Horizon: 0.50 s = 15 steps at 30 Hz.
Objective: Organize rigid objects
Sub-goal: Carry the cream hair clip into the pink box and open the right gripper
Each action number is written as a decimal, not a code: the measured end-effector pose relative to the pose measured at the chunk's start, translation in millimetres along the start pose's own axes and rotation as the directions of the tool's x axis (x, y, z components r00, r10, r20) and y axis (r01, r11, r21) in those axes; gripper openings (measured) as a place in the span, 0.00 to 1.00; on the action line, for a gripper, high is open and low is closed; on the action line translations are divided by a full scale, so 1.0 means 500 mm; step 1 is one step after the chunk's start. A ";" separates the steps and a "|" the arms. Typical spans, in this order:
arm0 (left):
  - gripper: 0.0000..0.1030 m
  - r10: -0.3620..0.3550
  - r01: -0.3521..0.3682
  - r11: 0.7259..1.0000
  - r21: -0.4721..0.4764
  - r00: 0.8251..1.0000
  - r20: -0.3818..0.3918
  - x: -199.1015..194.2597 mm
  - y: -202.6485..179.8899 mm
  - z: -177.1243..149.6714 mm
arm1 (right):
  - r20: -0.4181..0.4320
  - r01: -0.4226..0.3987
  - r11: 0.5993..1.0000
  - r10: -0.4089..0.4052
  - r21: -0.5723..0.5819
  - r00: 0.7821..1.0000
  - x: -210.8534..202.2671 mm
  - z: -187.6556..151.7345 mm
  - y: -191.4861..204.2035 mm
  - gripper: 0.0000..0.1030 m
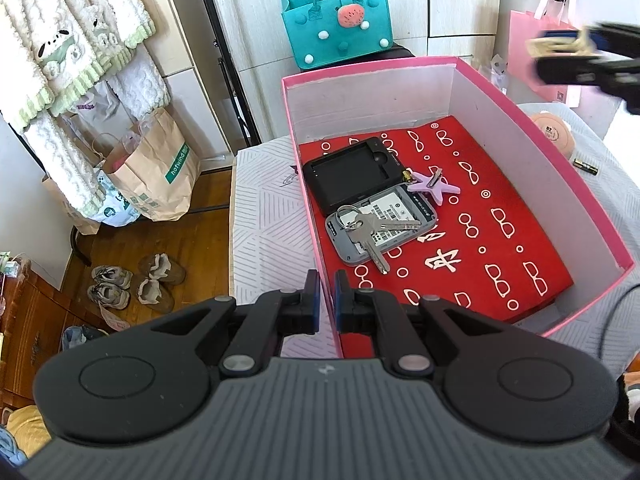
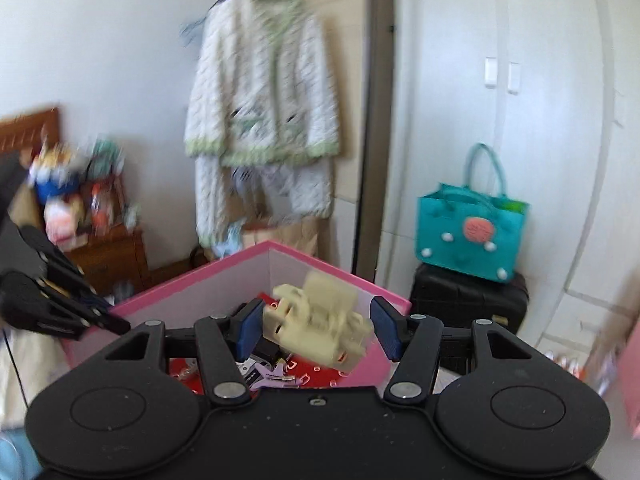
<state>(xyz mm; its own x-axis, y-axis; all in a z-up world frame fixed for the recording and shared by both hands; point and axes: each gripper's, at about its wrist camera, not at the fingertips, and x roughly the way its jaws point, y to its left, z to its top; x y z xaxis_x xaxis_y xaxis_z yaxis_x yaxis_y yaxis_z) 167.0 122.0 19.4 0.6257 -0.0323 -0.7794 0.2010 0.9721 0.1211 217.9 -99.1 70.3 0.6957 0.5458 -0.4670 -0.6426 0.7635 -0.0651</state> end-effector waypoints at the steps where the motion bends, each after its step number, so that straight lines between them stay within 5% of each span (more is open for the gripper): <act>1: 0.06 0.000 0.000 1.000 -0.001 1.000 -0.001 0.000 0.001 0.000 | -0.022 -0.006 1.000 0.005 -0.019 1.000 0.022 0.009 0.003 0.59; 4: 0.06 -0.004 0.004 1.000 -0.005 1.000 -0.001 0.000 0.002 0.000 | -0.087 -0.017 0.999 0.013 -0.046 0.996 0.097 0.032 0.004 0.53; 5: 0.06 -0.003 0.003 1.000 -0.004 1.000 0.000 0.000 0.000 0.001 | -0.121 -0.027 0.998 0.020 -0.058 0.992 0.120 0.037 0.007 0.40; 8: 0.06 0.005 -0.005 1.000 0.005 1.000 0.003 0.000 -0.003 0.000 | -0.217 -0.035 0.998 0.021 -0.061 0.976 0.182 0.040 0.011 0.22; 15: 0.06 -0.004 0.004 1.000 0.003 1.000 0.009 -0.001 0.001 -0.004 | -0.195 -0.038 0.999 0.031 -0.029 0.980 0.174 0.019 0.013 0.24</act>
<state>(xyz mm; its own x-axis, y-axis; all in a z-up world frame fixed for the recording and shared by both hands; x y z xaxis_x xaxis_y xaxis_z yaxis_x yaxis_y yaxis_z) 165.4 123.1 19.0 0.6316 -0.0383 -0.7743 0.2055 0.9713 0.1196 277.2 -43.3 37.6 0.5991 0.4916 -0.6319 -0.6774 0.7320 -0.0727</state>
